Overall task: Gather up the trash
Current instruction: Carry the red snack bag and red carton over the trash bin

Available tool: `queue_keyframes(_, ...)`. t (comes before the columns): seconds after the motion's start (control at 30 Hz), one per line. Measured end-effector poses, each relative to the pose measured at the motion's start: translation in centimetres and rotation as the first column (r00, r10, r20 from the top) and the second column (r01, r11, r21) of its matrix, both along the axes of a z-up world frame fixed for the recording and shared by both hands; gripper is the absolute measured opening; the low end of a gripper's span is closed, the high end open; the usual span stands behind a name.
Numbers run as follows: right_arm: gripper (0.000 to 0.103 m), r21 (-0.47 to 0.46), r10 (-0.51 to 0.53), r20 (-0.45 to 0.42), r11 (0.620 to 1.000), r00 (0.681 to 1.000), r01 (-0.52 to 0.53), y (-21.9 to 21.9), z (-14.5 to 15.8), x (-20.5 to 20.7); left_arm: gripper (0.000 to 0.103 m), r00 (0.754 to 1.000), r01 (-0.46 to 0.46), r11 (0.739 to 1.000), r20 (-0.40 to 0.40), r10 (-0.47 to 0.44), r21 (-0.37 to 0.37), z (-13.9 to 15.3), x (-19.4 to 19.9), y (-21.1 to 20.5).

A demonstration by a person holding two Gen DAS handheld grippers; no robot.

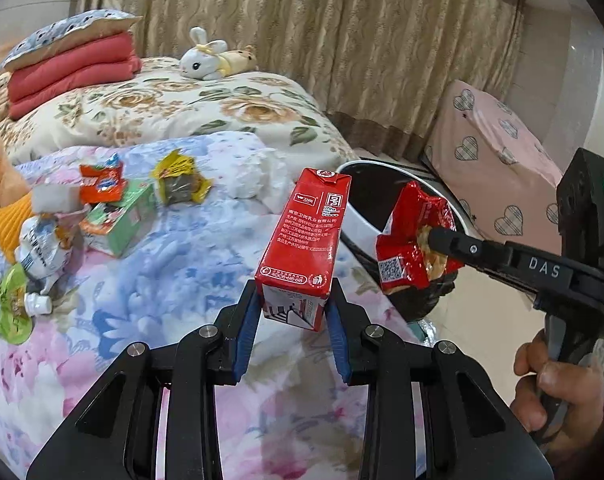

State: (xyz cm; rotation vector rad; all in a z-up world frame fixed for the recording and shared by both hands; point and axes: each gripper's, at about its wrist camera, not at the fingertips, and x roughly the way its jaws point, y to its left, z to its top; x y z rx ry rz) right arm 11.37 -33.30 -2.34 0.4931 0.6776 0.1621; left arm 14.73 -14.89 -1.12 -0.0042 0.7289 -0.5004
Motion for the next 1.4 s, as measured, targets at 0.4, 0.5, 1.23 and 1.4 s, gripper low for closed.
queue_keyframes(0.4, 0.005, 0.008, -0.077, 0.012, 0.997, 0.997, 0.077, -3.6, 0.5, -0.9, 0.031, 0.999, 0.038, 0.999, -0.005, -0.038, 0.010, 0.2, 0.2, -2.9)
queue_keyframes(0.5, 0.005, 0.009, -0.093, 0.014, 0.996, 0.996, 0.093, -4.4, 0.6, -1.0, 0.031, 0.999, 0.050, 0.999, -0.005, -0.050, 0.015, 0.4, 0.4, -3.9)
queue_keyframes(1.23, 0.005, -0.010, -0.178, -0.015, 0.984, 0.984, 0.178, -9.1, 0.1, 0.7, 0.031, 0.992, 0.125, 0.989, -0.002, -0.125, 0.074, 0.8, 2.9, -10.5)
queue_keyframes(1.4, 0.005, -0.016, -0.180, -0.023, 0.984, 0.983, 0.179, -9.5, -0.2, 1.1, 0.031, 0.991, 0.133, 0.988, -0.003, -0.133, 0.081, 0.9, 3.7, -11.5)
